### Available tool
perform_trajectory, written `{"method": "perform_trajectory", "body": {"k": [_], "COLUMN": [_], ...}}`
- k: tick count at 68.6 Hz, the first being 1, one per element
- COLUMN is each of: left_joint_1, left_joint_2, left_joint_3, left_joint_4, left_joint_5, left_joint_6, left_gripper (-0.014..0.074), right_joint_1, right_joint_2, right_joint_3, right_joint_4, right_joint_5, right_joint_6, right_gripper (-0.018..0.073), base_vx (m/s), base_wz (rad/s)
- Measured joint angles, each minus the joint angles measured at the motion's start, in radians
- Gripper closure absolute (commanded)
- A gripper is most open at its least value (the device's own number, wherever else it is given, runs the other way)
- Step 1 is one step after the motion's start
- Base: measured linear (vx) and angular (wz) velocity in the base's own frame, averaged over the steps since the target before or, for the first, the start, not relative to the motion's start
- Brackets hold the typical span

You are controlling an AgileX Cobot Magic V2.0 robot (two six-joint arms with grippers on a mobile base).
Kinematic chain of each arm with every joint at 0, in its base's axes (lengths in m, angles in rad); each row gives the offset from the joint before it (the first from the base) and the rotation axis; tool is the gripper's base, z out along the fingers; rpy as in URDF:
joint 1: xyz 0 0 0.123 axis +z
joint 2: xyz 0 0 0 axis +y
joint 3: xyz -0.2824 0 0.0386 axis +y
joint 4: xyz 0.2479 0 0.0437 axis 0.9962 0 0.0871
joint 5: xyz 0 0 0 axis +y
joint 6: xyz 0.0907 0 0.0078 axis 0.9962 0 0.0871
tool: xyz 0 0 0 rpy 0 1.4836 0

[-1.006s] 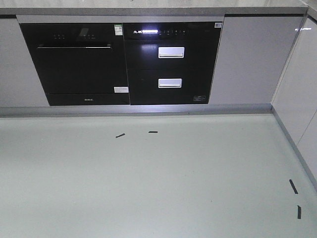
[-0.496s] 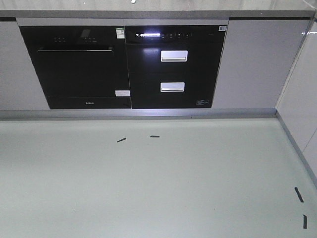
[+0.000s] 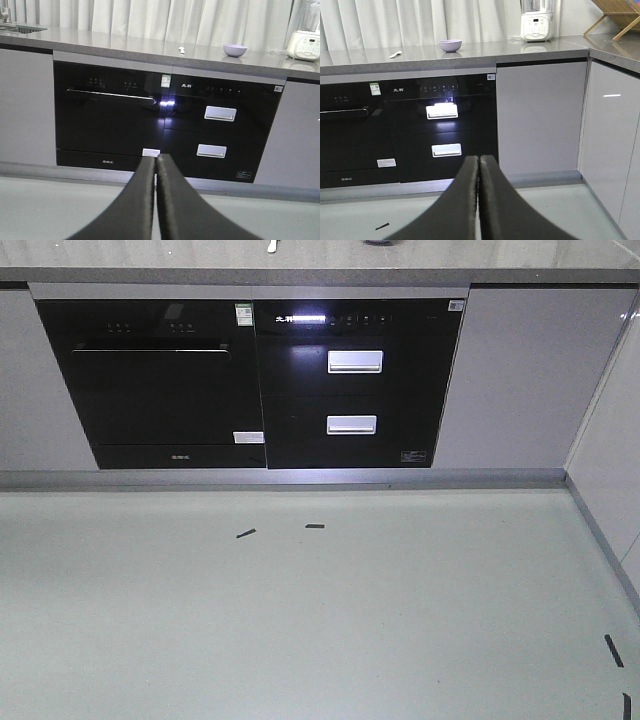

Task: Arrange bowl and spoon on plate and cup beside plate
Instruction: 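Drive the base forward toward the counter with the spoon and bowl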

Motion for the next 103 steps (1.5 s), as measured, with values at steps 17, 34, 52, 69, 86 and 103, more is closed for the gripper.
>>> {"method": "perform_trajectory", "body": {"k": [17,34,52,69,86,103], "left_joint_1": [0.0,0.0,0.0,0.0,0.0,0.0], "left_joint_2": [0.0,0.0,0.0,0.0,0.0,0.0], "left_joint_3": [0.0,0.0,0.0,0.0,0.0,0.0], "left_joint_4": [0.0,0.0,0.0,0.0,0.0,0.0], "left_joint_5": [0.0,0.0,0.0,0.0,0.0,0.0], "left_joint_6": [0.0,0.0,0.0,0.0,0.0,0.0], "left_gripper": [0.0602,0.0602,0.0602,0.0602,0.0602,0.0602], "right_joint_1": [0.0,0.0,0.0,0.0,0.0,0.0], "right_joint_2": [0.0,0.0,0.0,0.0,0.0,0.0], "right_joint_3": [0.0,0.0,0.0,0.0,0.0,0.0], "right_joint_4": [0.0,0.0,0.0,0.0,0.0,0.0], "right_joint_5": [0.0,0.0,0.0,0.0,0.0,0.0], "right_joint_6": [0.0,0.0,0.0,0.0,0.0,0.0], "right_gripper": [0.0561,0.0561,0.0561,0.0561,0.0561,0.0561], "base_vx": [0.09,0.08,0.08,0.08,0.08,0.06], "base_wz": [0.02,0.01,0.02,0.02,0.01,0.01]}}
